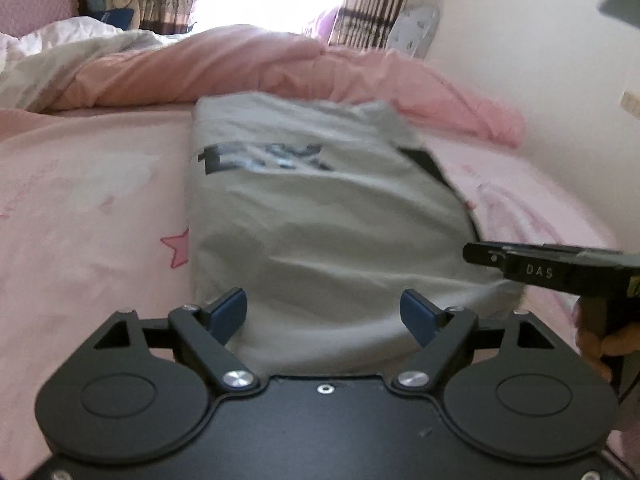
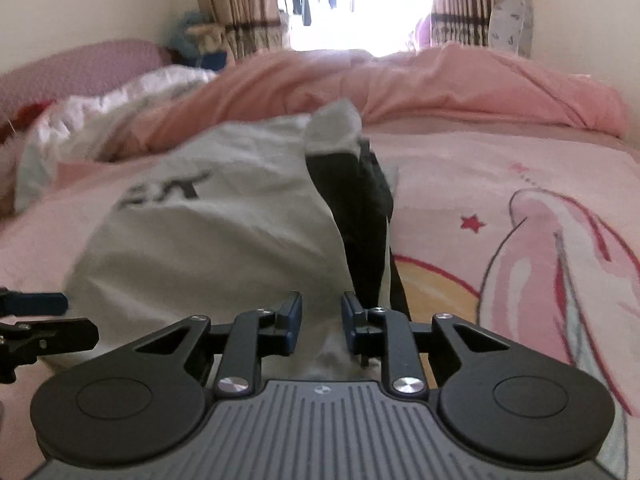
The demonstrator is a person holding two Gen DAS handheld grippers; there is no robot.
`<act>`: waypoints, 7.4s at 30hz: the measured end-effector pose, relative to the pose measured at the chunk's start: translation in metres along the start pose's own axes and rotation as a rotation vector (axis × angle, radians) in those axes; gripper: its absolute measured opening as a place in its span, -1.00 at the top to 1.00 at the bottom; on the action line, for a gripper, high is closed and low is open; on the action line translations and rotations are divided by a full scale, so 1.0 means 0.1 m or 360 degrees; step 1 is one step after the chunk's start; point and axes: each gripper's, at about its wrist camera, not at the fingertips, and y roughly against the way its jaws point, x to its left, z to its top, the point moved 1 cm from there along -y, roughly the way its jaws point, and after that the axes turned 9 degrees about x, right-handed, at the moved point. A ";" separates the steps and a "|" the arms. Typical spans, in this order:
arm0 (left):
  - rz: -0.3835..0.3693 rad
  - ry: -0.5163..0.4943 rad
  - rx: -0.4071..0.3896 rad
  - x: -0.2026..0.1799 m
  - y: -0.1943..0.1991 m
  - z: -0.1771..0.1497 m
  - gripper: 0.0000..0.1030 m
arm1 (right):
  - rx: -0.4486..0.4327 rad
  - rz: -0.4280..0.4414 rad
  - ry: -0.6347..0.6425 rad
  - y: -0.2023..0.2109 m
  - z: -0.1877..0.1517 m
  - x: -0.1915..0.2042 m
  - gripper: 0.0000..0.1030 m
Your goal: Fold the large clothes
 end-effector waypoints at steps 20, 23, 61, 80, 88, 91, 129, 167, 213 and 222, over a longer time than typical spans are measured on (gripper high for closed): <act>0.0154 -0.0046 -0.0013 0.07 0.24 -0.41 -0.61 | -0.0038 0.0192 -0.0330 0.41 -0.44 -0.36 -0.22; 0.0178 -0.0029 0.0058 0.13 0.13 -0.48 -0.61 | 0.0051 0.0256 -0.0408 0.27 -0.46 -0.39 -0.17; -0.0044 0.0086 0.0030 0.17 0.09 -0.11 0.28 | -0.0072 0.0102 -0.0186 0.31 -0.13 -0.03 0.61; 0.0118 -0.0009 0.0011 0.00 0.00 -0.27 0.07 | 0.0064 0.0013 -0.0244 -0.02 -0.34 -0.15 0.96; 0.0198 0.0058 -0.0065 -0.29 0.75 -0.27 -0.80 | -0.0051 -0.0031 -0.0203 0.81 -0.36 0.16 0.50; 0.0249 0.0045 -0.0080 -0.43 1.08 -0.38 -0.92 | -0.0108 -0.0061 -0.0157 1.23 -0.42 0.29 0.16; 0.0326 0.0143 0.0139 -0.79 1.91 -1.49 -1.00 | 0.0062 -0.0114 -0.0164 2.21 -1.50 0.55 -0.16; 0.0313 0.0096 0.0210 -0.84 1.83 -1.50 -1.00 | 0.0071 -0.0146 -0.0162 2.22 -1.49 0.52 -0.18; 0.0315 0.0071 0.0209 -0.93 1.79 -1.48 -1.00 | 0.0079 -0.0156 -0.0165 2.18 -1.45 0.45 -0.18; 0.0308 0.0071 0.0212 -0.92 1.80 -1.47 -1.00 | 0.0087 -0.0159 -0.0172 2.18 -1.46 0.42 -0.18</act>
